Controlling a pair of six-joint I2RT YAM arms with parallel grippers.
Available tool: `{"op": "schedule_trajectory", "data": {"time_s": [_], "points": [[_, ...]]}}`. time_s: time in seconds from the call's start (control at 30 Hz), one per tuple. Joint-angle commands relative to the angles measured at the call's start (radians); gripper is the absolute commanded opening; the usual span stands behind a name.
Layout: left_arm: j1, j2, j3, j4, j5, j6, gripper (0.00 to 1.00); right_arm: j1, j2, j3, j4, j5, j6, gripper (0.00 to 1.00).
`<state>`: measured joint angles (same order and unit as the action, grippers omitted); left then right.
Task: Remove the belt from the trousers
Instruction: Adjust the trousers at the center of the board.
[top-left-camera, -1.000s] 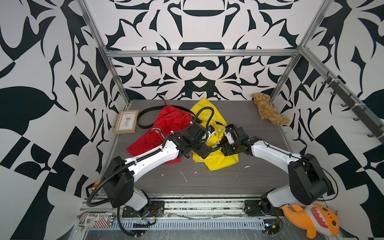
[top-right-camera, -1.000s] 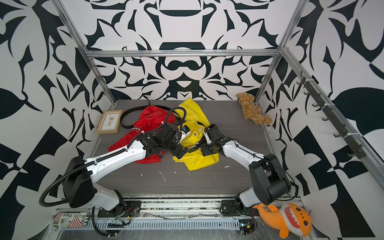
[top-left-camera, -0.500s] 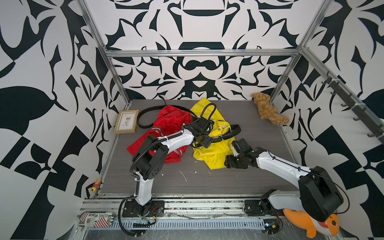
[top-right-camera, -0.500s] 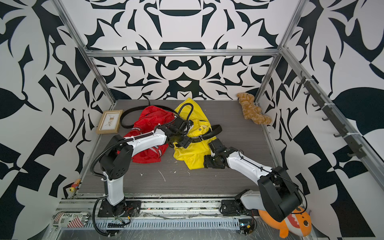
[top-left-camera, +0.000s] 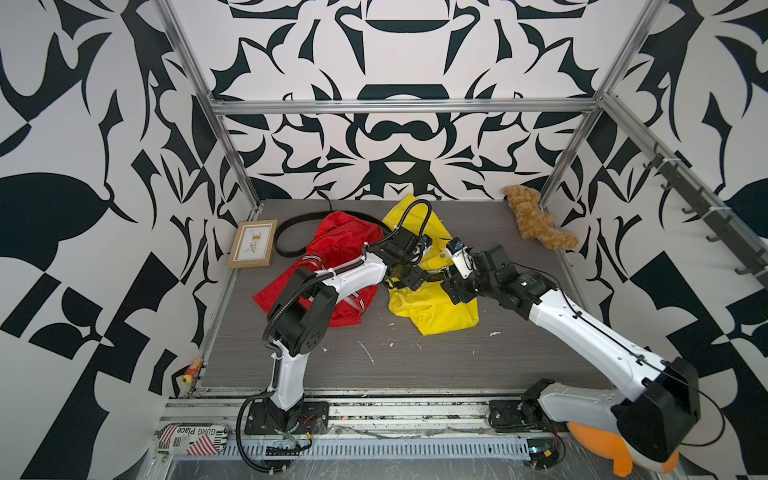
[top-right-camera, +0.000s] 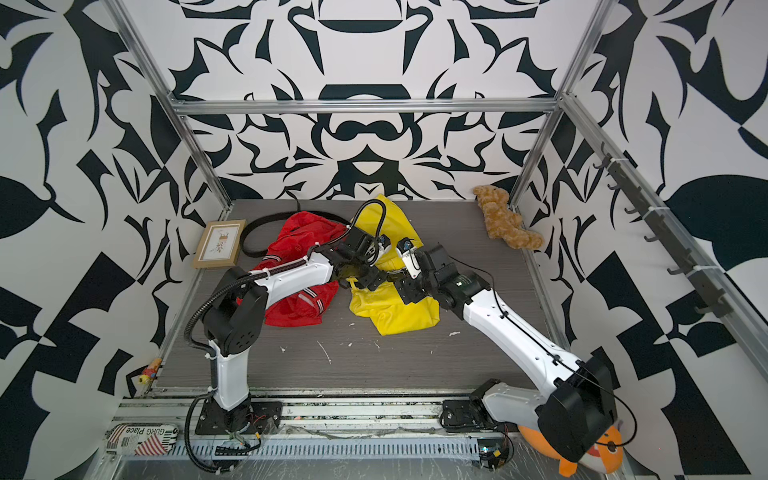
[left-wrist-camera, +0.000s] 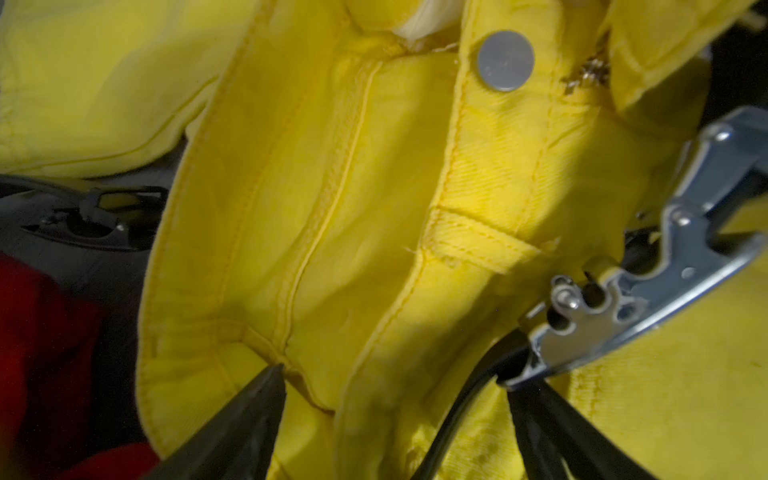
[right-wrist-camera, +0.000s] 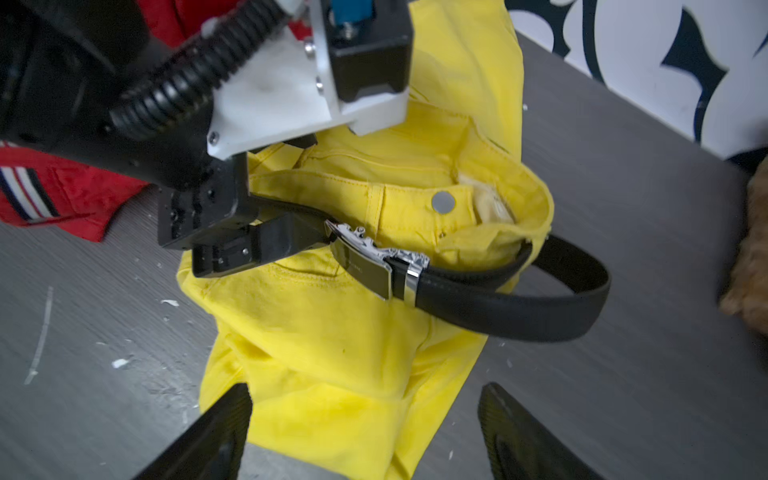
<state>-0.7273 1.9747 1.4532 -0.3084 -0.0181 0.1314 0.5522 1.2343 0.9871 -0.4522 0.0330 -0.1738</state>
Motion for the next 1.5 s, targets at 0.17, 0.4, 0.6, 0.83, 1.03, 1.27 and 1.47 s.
{"op": "schedule_trajectory", "data": {"time_s": [0.17, 0.4, 0.6, 0.83, 1.03, 1.27, 1.47], "points": [[0.028, 0.059, 0.062, 0.053, 0.085, 0.019, 0.88, -0.048, 0.188, -0.033, 0.249, -0.065, -0.65, 0.91], [0.049, 0.064, 0.065, 0.068, 0.123, 0.013, 0.88, -0.09, 0.287, -0.048, 0.365, -0.112, -0.811, 0.89], [0.052, 0.058, 0.062, 0.065, 0.144, 0.016, 0.88, -0.098, 0.351, -0.074, 0.487, -0.065, -0.91, 0.83], [0.053, 0.053, 0.054, 0.055, 0.157, 0.021, 0.88, -0.098, 0.391, -0.118, 0.686, -0.057, -0.974, 0.75], [0.06, 0.036, 0.035, 0.048, 0.156, 0.025, 0.88, -0.103, 0.397, -0.112, 0.659, -0.124, -1.056, 0.79], [0.087, -0.016, -0.001, 0.043, 0.125, 0.018, 0.91, -0.147, 0.451, -0.054, 0.551, -0.164, -1.086, 0.48], [0.095, -0.147, -0.088, 0.079, 0.037, 0.013, 0.99, -0.153, 0.332, -0.071, 0.431, -0.21, -1.056, 0.28]]}}
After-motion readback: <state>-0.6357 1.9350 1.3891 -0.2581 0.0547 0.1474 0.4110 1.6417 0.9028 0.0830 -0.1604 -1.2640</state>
